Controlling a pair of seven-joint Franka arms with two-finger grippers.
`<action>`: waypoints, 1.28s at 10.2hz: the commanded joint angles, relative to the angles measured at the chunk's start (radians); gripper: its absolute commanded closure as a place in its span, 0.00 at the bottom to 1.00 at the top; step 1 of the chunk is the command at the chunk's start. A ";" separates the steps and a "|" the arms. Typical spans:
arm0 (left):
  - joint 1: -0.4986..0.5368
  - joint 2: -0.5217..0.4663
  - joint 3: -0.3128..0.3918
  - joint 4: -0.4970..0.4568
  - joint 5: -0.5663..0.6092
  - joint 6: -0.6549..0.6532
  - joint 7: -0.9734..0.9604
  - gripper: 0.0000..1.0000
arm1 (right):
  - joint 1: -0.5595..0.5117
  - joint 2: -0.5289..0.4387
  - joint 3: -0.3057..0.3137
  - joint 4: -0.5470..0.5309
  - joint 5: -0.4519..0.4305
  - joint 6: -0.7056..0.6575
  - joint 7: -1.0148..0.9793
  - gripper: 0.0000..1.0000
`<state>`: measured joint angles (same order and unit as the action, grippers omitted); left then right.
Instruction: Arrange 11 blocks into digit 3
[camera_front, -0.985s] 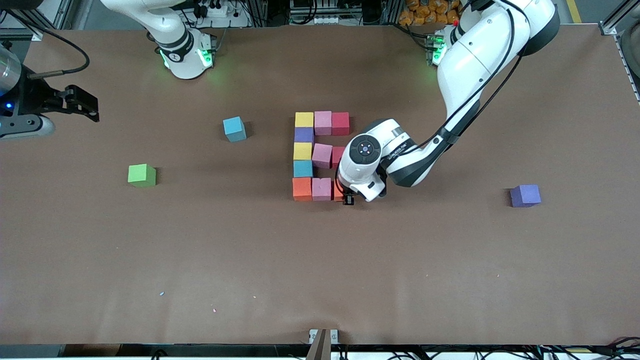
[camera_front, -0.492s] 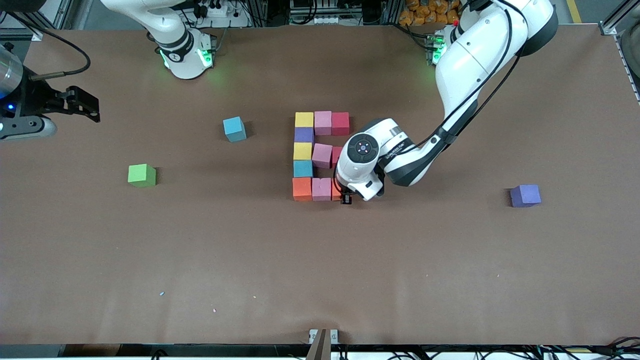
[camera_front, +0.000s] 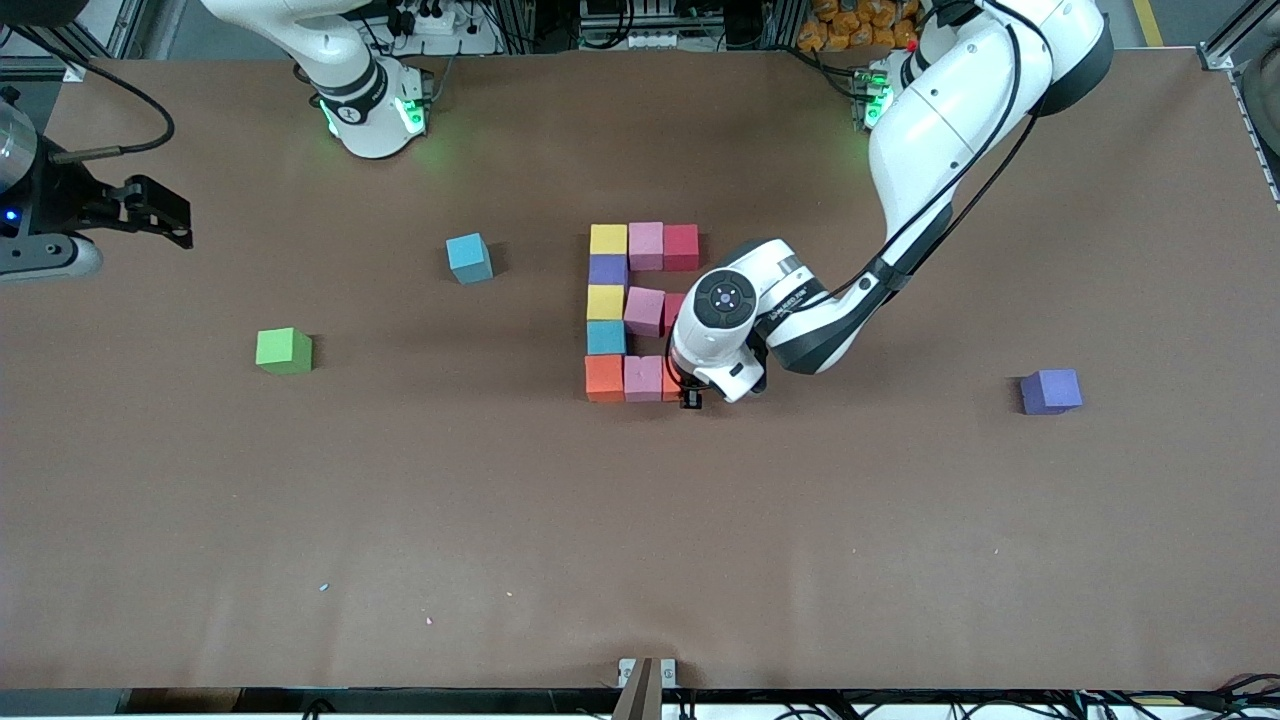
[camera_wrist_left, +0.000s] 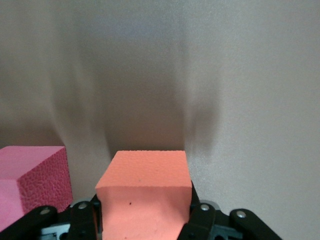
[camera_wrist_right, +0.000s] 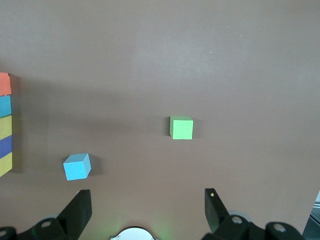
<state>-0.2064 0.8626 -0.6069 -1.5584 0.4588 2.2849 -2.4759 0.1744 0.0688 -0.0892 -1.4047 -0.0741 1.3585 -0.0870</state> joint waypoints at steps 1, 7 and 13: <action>-0.014 0.010 0.012 0.018 -0.006 0.004 0.003 0.81 | -0.003 -0.030 0.002 -0.023 0.003 0.017 0.016 0.00; -0.014 0.012 0.012 0.018 -0.008 0.004 0.003 0.49 | -0.046 -0.084 -0.009 -0.071 0.036 0.097 0.032 0.00; -0.014 0.009 0.012 0.020 -0.006 0.005 0.011 0.00 | -0.102 -0.133 -0.020 -0.102 0.036 0.087 0.021 0.00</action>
<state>-0.2076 0.8682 -0.6045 -1.5558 0.4588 2.2864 -2.4744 0.1010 -0.0217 -0.1168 -1.4524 -0.0553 1.4376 -0.0689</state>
